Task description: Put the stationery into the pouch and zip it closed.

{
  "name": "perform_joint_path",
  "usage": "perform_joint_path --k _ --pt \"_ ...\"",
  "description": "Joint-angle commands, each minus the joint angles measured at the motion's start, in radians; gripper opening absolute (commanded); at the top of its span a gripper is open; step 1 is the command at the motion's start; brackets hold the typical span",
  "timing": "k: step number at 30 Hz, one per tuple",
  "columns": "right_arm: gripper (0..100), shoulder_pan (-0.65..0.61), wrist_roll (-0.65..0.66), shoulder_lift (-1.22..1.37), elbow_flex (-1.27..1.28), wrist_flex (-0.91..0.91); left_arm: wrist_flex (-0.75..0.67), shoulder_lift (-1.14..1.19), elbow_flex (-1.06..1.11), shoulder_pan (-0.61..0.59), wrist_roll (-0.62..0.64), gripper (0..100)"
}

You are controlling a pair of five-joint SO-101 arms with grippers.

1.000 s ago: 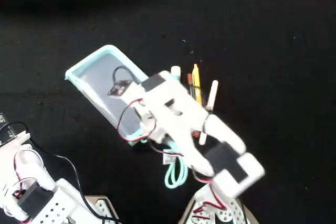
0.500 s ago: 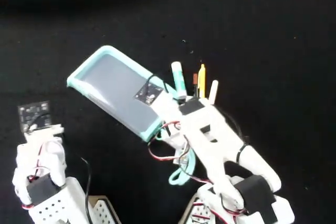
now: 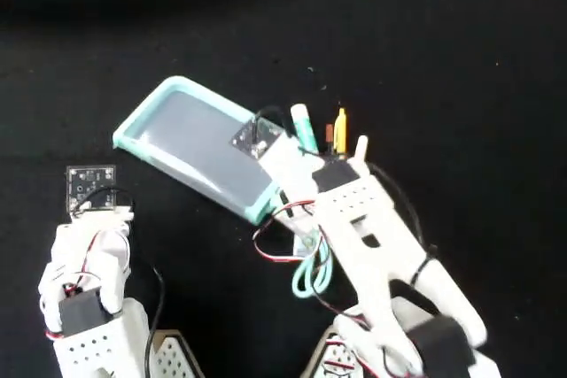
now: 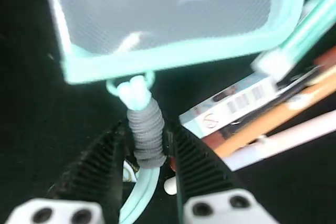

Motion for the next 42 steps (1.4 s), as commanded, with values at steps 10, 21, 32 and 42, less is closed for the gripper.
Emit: perform_joint_path --k 10,21,32,42 --pt "1.2 -0.115 -0.003 -0.056 -0.808 0.456 0.074 0.532 -0.630 0.117 0.112 5" --pt "1.2 -0.189 -0.003 0.016 -0.989 0.405 0.103 0.901 -0.987 0.280 0.318 5" --pt "1.2 -0.245 -0.003 0.039 -1.086 0.423 0.052 0.899 -0.928 0.298 0.338 5" --pt "1.2 -0.293 0.003 0.038 -1.076 0.422 0.051 0.899 -0.874 0.295 0.331 5"
